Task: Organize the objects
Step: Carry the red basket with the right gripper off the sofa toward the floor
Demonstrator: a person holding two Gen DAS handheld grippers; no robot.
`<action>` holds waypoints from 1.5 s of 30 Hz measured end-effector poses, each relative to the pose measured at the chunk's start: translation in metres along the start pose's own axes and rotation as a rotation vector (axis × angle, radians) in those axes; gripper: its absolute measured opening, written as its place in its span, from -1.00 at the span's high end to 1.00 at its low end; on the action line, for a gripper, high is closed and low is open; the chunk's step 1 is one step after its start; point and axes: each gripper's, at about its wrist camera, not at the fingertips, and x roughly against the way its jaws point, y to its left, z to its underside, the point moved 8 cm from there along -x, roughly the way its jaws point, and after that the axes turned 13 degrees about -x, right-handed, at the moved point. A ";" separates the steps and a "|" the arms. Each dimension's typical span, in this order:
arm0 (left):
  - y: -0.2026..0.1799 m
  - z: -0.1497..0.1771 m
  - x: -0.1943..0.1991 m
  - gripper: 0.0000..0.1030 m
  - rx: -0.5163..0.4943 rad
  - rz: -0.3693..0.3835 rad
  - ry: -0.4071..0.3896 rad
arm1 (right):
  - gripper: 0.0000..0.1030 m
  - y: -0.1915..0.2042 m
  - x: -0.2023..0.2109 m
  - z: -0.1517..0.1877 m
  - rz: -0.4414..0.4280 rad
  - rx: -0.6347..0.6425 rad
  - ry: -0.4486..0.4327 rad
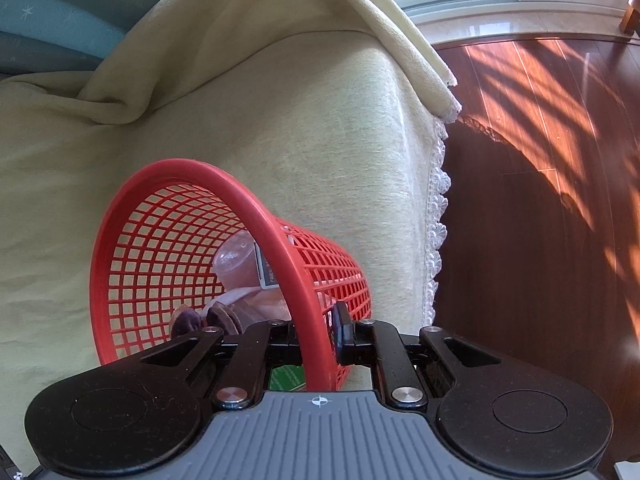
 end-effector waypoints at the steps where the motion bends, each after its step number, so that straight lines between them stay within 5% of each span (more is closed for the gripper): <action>1: 0.000 0.000 0.000 0.03 -0.001 0.001 0.001 | 0.82 0.000 0.001 0.001 0.000 0.001 -0.002; 25: -0.076 0.011 0.001 0.02 -0.142 0.092 0.011 | 0.82 -0.074 0.068 0.023 -0.016 -0.138 -0.051; 45: -0.252 0.026 -0.012 0.01 -0.076 0.044 -0.005 | 0.82 -0.216 0.128 -0.062 -0.008 -0.082 -0.020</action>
